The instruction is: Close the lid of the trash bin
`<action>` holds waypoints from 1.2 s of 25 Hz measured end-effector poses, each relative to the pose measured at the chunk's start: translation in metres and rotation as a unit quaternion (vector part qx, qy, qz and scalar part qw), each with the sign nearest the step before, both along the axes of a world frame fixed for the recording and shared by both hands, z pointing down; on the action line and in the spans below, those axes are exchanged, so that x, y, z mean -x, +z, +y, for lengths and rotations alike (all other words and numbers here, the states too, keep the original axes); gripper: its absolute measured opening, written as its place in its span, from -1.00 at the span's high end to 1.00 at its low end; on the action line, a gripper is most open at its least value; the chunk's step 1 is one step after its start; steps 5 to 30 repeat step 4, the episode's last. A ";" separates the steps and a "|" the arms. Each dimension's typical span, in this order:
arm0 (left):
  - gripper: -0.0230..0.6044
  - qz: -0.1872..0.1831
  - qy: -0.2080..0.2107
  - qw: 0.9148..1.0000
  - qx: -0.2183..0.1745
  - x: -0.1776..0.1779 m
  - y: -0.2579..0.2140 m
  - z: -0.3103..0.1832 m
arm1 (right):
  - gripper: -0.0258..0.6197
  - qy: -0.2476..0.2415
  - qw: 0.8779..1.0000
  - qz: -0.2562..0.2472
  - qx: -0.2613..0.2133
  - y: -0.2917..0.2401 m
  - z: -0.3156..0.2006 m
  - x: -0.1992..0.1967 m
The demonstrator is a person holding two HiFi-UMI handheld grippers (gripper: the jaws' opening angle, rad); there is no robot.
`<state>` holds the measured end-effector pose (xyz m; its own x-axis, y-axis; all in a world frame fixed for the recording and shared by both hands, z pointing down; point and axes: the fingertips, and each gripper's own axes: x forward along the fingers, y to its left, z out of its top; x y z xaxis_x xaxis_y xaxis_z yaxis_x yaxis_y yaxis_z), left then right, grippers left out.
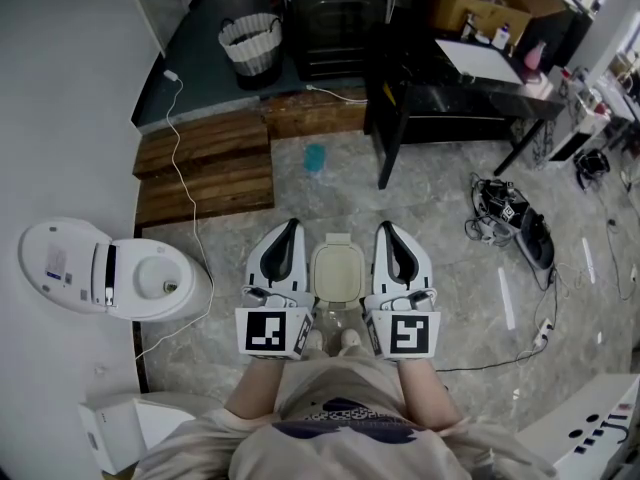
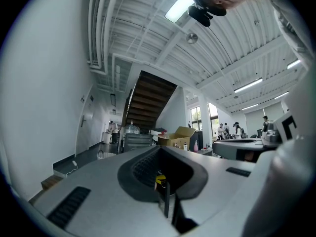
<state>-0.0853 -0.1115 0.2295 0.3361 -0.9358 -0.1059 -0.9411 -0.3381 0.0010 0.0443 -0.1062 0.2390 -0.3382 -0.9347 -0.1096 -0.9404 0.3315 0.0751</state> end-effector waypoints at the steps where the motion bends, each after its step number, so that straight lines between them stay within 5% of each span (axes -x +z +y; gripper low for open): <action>1: 0.93 0.001 0.000 1.000 -0.001 0.000 0.000 0.000 | 0.92 0.000 1.000 0.001 0.000 0.000 0.000 0.000; 30: 0.93 0.002 0.000 1.000 -0.004 0.000 -0.002 0.001 | 0.92 -0.002 1.000 0.001 -0.003 -0.001 0.002 0.000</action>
